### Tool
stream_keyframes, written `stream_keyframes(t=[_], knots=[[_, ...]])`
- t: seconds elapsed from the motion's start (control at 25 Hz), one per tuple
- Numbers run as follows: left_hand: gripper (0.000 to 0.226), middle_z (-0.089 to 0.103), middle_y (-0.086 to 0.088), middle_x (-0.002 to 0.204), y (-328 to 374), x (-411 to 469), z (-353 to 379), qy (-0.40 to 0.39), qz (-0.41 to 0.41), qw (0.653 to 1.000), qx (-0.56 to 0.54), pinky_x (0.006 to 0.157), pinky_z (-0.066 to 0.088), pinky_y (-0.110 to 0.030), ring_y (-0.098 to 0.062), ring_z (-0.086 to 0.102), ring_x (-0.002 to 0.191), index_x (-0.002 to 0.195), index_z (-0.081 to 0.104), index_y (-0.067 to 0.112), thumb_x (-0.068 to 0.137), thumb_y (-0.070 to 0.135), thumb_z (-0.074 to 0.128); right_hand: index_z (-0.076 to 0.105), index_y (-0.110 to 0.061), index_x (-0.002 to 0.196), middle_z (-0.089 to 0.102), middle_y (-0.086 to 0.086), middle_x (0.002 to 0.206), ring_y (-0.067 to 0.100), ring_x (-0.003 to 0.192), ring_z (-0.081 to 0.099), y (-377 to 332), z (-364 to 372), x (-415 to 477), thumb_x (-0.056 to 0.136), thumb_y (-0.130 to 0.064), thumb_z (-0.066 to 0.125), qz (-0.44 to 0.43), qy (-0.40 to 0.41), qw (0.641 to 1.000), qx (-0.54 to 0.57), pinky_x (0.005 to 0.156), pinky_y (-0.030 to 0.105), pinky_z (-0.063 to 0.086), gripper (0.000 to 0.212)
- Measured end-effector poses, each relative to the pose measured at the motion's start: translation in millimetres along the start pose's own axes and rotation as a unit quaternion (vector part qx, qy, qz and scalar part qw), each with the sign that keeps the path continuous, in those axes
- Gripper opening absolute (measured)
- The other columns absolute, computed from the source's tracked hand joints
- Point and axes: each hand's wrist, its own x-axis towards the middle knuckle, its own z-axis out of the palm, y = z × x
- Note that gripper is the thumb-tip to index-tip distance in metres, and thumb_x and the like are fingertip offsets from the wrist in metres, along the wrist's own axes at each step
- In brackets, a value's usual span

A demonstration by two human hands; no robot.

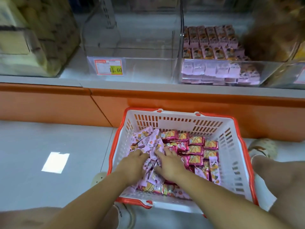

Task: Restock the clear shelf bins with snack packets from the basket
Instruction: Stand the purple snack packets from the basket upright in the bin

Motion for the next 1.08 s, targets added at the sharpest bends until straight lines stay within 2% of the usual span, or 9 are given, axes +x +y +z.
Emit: stream_keyframes(t=[0.2, 0.28, 0.36, 0.4, 0.56, 0.68, 0.84, 0.96, 1.08], knots=[[0.060, 0.037, -0.003, 0.142, -8, 1, 10, 0.019, -0.010, 0.999, -0.029, 0.100, 0.043, -0.038, -0.023, 0.039, 0.128, 0.146, 0.031, 0.025, 0.090, 0.026, 0.054, 0.040, -0.026, 0.144, 0.035, 0.006, 0.152, 0.028, 0.133, 0.037, 3, 4, -3, 0.095, -0.014, 0.048, -0.025, 0.091, 0.995, -0.013, 0.112, 0.039, 0.030, 0.051], [0.064, 0.031, -0.004, 0.150, -4, 7, 6, 0.055, -0.006, 0.998, -0.041, 0.106, 0.038, -0.040, -0.025, 0.032, 0.135, 0.147, 0.030, 0.024, 0.089, 0.025, 0.056, 0.050, -0.024, 0.136, 0.051, 0.001, 0.139, 0.008, 0.098, 0.059, 9, -13, -19, 0.093, -0.017, 0.052, -0.011, 0.097, 0.989, 0.107, 0.089, 0.027, 0.046, 0.044], [0.071, 0.023, -0.003, 0.156, 7, 13, -4, 0.090, 0.022, 0.993, -0.070, 0.113, 0.030, -0.040, -0.026, 0.023, 0.141, 0.150, 0.023, 0.027, 0.090, 0.028, 0.060, 0.055, -0.027, 0.123, 0.058, -0.003, 0.123, -0.002, 0.051, 0.047, 16, -36, -38, 0.091, -0.016, 0.057, 0.014, 0.111, 0.964, 0.240, 0.056, 0.018, 0.041, 0.035], [0.074, 0.019, -0.001, 0.158, 15, 16, -12, 0.101, 0.049, 0.990, -0.083, 0.115, 0.026, -0.040, -0.024, 0.019, 0.143, 0.151, 0.019, 0.029, 0.090, 0.029, 0.061, 0.055, -0.028, 0.114, 0.057, -0.005, 0.119, 0.001, 0.045, 0.042, 19, -51, -48, 0.089, -0.013, 0.059, 0.022, 0.116, 0.948, 0.295, 0.050, 0.018, 0.037, 0.029], [0.070, 0.027, 0.005, 0.156, 46, 25, -48, 0.074, 0.123, 0.982, -0.124, 0.114, 0.028, -0.035, -0.018, 0.029, 0.141, 0.151, 0.022, 0.032, 0.092, 0.032, 0.060, 0.061, -0.027, 0.095, 0.053, -0.008, 0.125, 0.009, 0.071, 0.056, 32, -100, -80, 0.084, -0.003, 0.062, 0.021, 0.135, 0.915, 0.379, 0.059, 0.027, 0.045, 0.027], [0.060, 0.048, 0.005, 0.144, 67, 25, -59, 0.025, 0.134, 0.981, -0.141, 0.100, 0.044, -0.036, -0.018, 0.054, 0.119, 0.147, 0.032, 0.033, 0.093, 0.038, 0.059, 0.064, -0.027, 0.106, 0.055, -0.006, 0.122, 0.009, 0.072, 0.062, 44, -112, -92, 0.084, 0.006, 0.059, 0.040, 0.194, 0.869, 0.453, 0.060, 0.028, 0.052, 0.040], [0.059, 0.063, 0.009, 0.117, 91, 17, -63, 0.099, 0.106, 0.981, -0.129, 0.072, 0.046, -0.026, -0.007, 0.054, 0.075, 0.144, 0.033, 0.035, 0.092, 0.050, 0.056, 0.048, -0.018, 0.119, 0.064, 0.005, 0.093, 0.025, 0.087, 0.066, 46, -107, -98, 0.086, 0.012, 0.059, 0.031, 0.209, 0.643, 0.736, 0.088, 0.043, 0.054, 0.046], [0.063, 0.060, 0.011, 0.099, 109, 13, -61, 0.113, 0.103, 0.978, -0.141, 0.058, 0.036, -0.022, -0.004, 0.047, 0.067, 0.141, 0.034, 0.033, 0.087, 0.058, 0.056, 0.055, -0.022, 0.105, 0.074, 0.001, 0.084, 0.022, 0.089, 0.070, 36, -96, -103, 0.088, 0.003, 0.062, 0.031, 0.201, 0.668, 0.716, 0.082, 0.040, 0.056, 0.031], [0.065, 0.053, 0.009, 0.083, 117, 16, -61, 0.097, 0.111, 0.969, -0.198, 0.062, 0.049, -0.033, -0.008, 0.054, 0.071, 0.137, 0.036, 0.032, 0.083, 0.059, 0.060, 0.059, -0.018, 0.114, 0.075, -0.001, 0.091, 0.018, 0.090, 0.071, 40, -100, -105, 0.091, 0.000, 0.059, 0.022, 0.198, 0.682, 0.703, 0.073, 0.035, 0.055, 0.030]])
